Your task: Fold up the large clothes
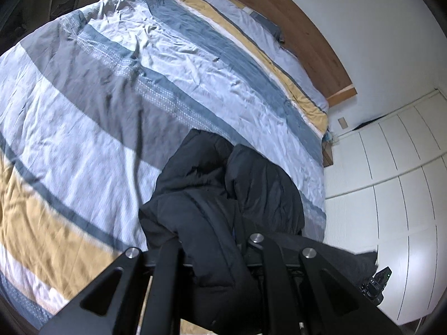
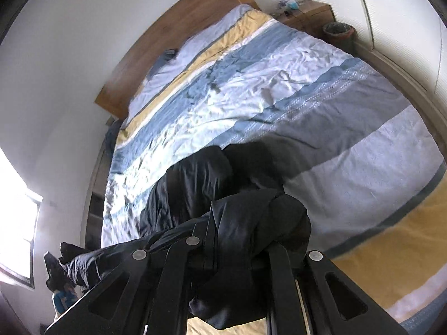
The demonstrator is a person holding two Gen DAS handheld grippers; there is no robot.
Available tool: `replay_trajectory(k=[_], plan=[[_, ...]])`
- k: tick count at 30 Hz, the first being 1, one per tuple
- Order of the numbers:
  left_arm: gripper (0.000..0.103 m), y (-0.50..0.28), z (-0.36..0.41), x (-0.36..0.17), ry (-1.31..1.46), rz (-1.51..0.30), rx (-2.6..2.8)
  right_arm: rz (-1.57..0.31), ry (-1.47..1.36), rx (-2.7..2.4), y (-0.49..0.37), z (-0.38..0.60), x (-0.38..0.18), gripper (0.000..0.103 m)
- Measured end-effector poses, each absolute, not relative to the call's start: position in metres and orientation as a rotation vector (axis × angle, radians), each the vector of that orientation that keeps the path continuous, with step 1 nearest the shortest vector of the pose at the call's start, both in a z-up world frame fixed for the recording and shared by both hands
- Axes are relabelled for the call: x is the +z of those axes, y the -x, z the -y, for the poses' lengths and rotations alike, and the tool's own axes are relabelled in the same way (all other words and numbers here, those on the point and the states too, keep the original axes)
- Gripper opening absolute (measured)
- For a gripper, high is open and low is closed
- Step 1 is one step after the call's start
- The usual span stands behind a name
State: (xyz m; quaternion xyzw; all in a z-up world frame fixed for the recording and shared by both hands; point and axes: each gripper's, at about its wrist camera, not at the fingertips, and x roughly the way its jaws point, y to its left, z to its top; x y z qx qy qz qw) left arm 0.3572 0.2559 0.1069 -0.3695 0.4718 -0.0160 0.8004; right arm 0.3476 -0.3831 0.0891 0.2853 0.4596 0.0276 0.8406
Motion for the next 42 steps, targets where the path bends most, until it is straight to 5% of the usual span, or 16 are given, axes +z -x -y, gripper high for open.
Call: replay_trajectory(k=[20, 34, 40, 42], plan=[[0.014, -0.555, -0.262, -0.025, 0.893, -1.13, 0.126, -1.102, -0.596, -0.044, -0.548, 0.383, -0.002, 0.011], [0.019, -0.612, -0.249, -0.122, 0.959, -1.237, 0.145, -1.198, -0.704, -0.116, -0.589, 0.392, -0.089, 0.013], [0.028, -0.606, -0.258, -0.122, 1.034, -1.194, 0.097, -1.197, -0.727, -0.125, -0.588, 0.391, -0.097, 0.017], [0.042, -0.604, -0.264, -0.118, 1.092, -1.152, 0.077, -1.192, -0.723, -0.123, -0.588, 0.39, -0.095, 0.02]])
